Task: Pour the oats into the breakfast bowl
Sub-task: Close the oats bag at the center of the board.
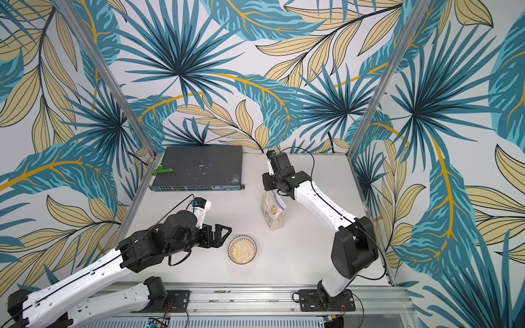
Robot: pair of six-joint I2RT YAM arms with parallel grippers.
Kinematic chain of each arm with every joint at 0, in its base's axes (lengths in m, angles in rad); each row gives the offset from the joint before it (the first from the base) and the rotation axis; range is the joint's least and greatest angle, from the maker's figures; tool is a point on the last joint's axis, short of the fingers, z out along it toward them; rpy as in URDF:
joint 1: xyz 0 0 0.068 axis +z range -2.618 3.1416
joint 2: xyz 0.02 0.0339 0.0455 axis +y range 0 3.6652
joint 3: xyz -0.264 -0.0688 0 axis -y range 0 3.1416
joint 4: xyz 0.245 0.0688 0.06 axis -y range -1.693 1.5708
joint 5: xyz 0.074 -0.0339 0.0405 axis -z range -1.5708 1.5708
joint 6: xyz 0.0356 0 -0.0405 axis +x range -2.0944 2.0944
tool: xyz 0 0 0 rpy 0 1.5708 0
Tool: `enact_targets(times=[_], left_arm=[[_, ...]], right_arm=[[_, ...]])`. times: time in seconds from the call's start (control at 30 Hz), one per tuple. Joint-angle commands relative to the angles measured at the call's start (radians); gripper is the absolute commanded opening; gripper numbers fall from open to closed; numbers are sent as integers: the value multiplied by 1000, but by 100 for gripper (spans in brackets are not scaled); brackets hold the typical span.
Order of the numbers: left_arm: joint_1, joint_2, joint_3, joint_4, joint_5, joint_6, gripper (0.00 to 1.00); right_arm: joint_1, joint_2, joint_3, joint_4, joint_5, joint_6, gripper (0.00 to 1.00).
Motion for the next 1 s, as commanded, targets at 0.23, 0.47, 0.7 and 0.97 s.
enact_targets(times=[0.23,0.47,0.7,0.97], left_arm=[[-3,-167,-2,-73,-352,78,100],[-3,-78,95,-143,-446,127,100],[-2,-98,58,-69,-694,170,100],[131,-106,-120,218,-802,431,100]], right_arm=[[2,-340,-337,31,-35,106,92],[10,-390,-474,86,-144,119,47],[21,-440,-481,131,-75,120,62],[22,-763,-760,452,111,98,100]])
